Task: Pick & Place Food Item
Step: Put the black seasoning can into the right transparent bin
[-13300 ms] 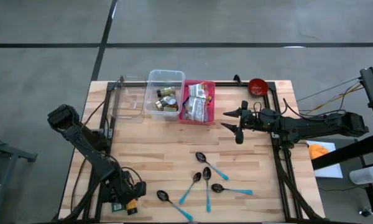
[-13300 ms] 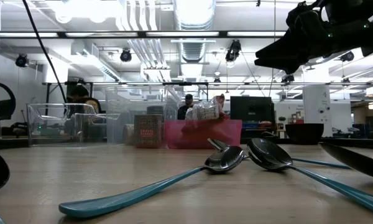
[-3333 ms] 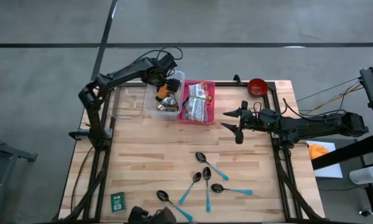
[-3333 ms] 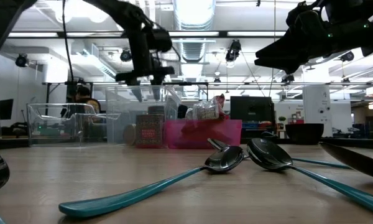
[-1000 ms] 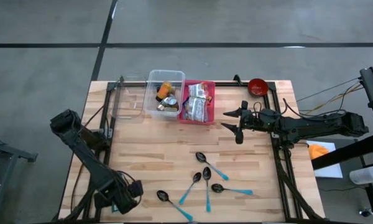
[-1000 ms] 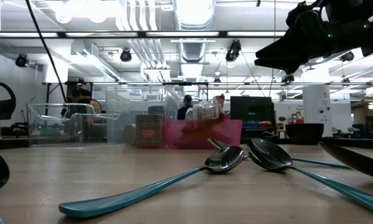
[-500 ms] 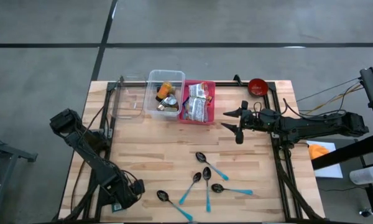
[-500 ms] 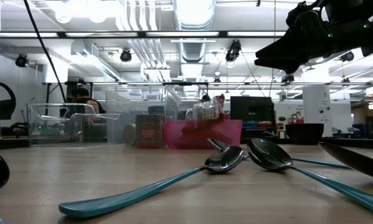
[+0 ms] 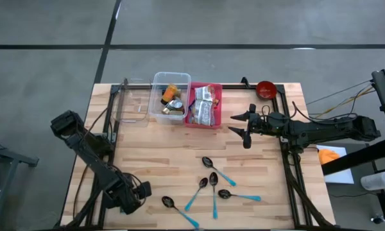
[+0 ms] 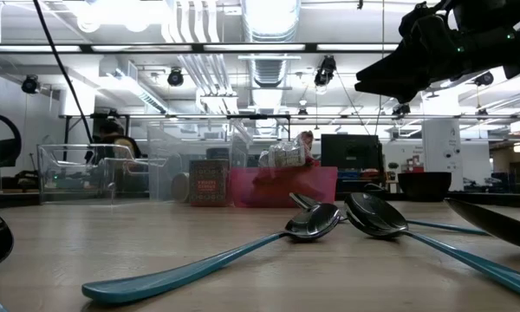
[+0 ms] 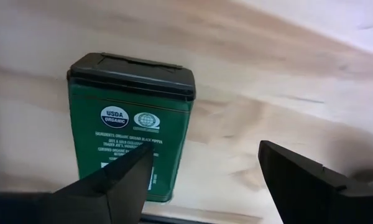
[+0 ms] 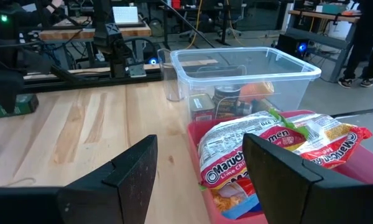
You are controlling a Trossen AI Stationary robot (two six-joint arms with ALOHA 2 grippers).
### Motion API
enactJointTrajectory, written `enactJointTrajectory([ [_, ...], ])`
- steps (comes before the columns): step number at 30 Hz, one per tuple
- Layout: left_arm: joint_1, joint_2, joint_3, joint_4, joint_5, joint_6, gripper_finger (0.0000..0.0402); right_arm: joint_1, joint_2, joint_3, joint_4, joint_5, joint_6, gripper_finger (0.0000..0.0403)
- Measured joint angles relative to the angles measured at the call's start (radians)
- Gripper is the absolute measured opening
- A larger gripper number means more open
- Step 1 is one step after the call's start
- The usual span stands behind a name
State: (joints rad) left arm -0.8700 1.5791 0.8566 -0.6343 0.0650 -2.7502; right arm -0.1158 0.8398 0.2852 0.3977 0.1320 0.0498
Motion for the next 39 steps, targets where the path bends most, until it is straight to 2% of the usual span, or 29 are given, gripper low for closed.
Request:
enactJointTrajectory([
  [8,0.098,0.000,0.001,-0.033,-0.073,0.242,0.0289,0.000,0.000,0.000,0.000,0.000,0.001,0.0235],
  [19,0.353,-0.001,0.003,-0.114,-0.159,0.786,0.0289,0.000,0.000,0.000,0.000,0.000,0.000,0.0235],
  [23,0.447,0.001,0.002,-0.111,-0.241,0.977,0.0289,0.000,0.000,0.000,0.000,0.000,0.001,0.0235],
  [27,0.534,0.007,-0.005,-0.078,-0.348,1.168,0.0289,0.000,0.000,0.000,0.000,0.000,0.002,0.0235],
  [30,0.598,0.009,-0.007,-0.028,-0.388,1.317,0.0289,0.000,0.000,0.000,0.000,0.000,0.000,0.0235],
  [39,0.771,0.011,-0.009,0.141,-0.379,1.687,0.0289,0.000,0.000,0.000,0.000,0.000,0.000,0.0235],
])
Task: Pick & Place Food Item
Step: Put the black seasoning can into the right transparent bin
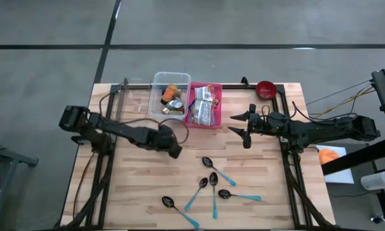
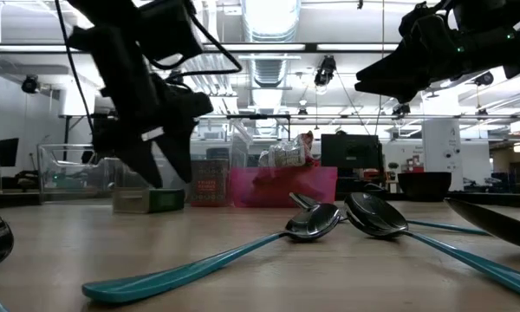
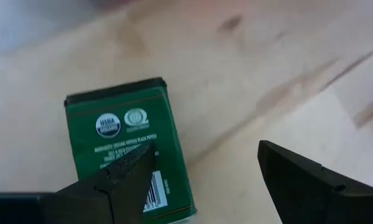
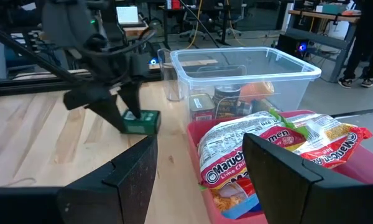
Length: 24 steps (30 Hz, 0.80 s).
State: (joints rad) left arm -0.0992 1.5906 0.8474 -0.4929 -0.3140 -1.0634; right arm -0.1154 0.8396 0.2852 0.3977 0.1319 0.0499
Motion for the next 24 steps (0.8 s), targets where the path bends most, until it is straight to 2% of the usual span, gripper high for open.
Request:
enactJointTrajectory([
  [4,0.044,0.000,0.000,0.041,0.038,0.066,0.0289,0.000,0.000,0.000,0.000,0.000,0.000,0.0235],
  [15,0.054,-0.003,0.008,0.040,0.113,0.073,0.0289,0.000,0.000,0.000,0.000,0.000,0.001,0.0235],
  [24,0.053,-0.004,0.151,-0.201,0.110,0.073,0.0289,0.000,0.000,0.000,0.000,0.000,0.000,0.0235],
])
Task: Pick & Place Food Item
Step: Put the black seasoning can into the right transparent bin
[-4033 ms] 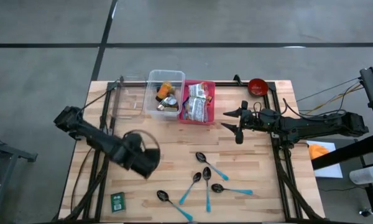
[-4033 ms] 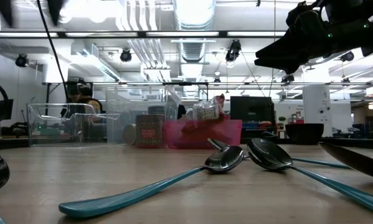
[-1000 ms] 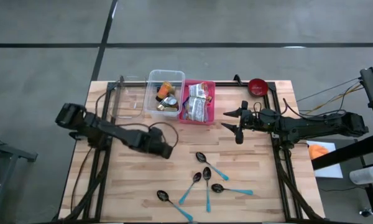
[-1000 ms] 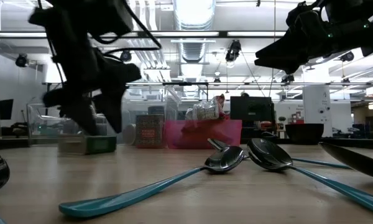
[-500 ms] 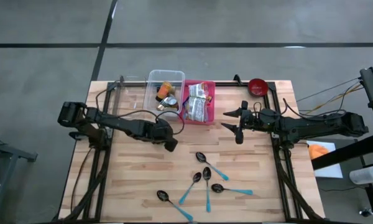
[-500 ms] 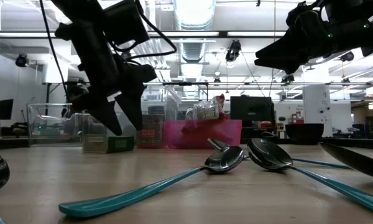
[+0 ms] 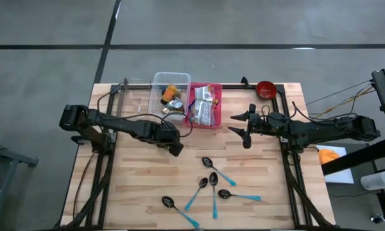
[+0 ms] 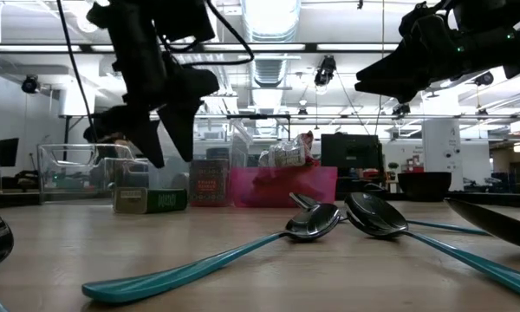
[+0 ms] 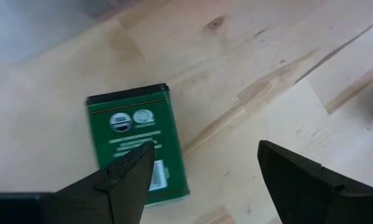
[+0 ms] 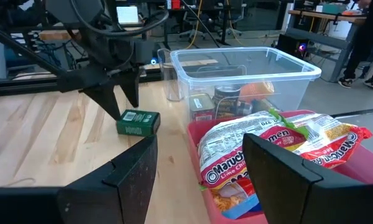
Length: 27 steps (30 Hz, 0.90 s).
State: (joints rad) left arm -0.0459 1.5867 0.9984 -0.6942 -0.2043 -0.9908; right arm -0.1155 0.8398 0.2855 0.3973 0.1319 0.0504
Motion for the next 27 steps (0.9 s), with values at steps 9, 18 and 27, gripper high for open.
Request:
enactJointTrajectory([
  [9,0.000,-0.001,0.027,-0.097,-0.012,-0.086,0.0290,0.000,0.000,0.000,0.000,0.000,0.000,0.0235],
  [18,0.000,-0.001,0.021,-0.113,-0.012,-0.099,0.0349,0.000,0.000,0.000,0.000,0.000,-0.001,0.0235],
  [27,0.000,-0.002,-0.013,-0.135,-0.027,-0.086,0.0397,0.000,0.000,0.000,0.000,0.000,-0.001,0.0235],
])
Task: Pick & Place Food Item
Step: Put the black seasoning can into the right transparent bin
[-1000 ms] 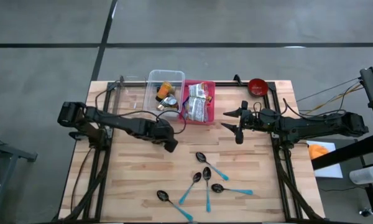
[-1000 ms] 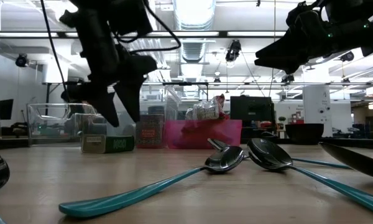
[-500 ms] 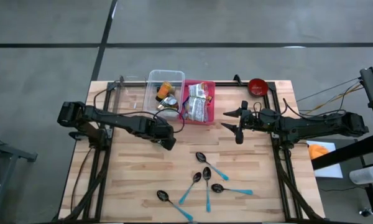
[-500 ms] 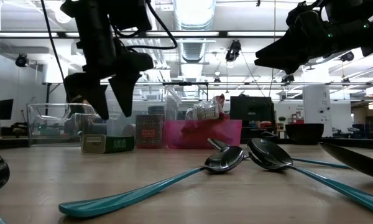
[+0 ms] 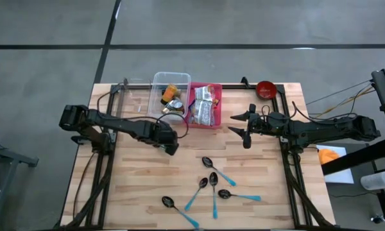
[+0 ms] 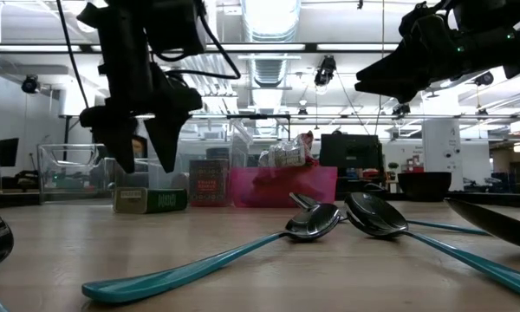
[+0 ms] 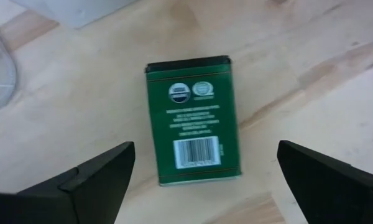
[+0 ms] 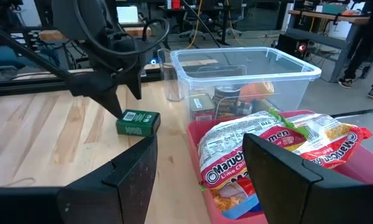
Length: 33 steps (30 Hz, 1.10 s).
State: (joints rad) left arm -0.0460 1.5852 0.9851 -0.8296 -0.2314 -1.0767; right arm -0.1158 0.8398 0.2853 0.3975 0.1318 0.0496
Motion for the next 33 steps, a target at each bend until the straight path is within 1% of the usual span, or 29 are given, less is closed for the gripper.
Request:
enactJointTrajectory([
  [5,0.000,0.000,-0.029,0.051,-0.023,0.009,0.0386,0.000,0.000,0.000,0.000,0.000,0.001,0.0235],
  [18,0.000,0.000,-0.088,0.135,-0.037,0.033,0.0384,0.000,0.000,0.000,0.000,0.000,0.000,0.0235],
  [29,0.000,0.000,-0.198,0.288,-0.042,0.038,0.0384,0.000,0.000,0.000,0.000,0.000,0.002,0.0235],
  [33,0.000,0.000,-0.223,0.313,-0.042,0.040,0.0384,0.000,0.000,0.000,0.000,0.000,0.002,0.0235],
])
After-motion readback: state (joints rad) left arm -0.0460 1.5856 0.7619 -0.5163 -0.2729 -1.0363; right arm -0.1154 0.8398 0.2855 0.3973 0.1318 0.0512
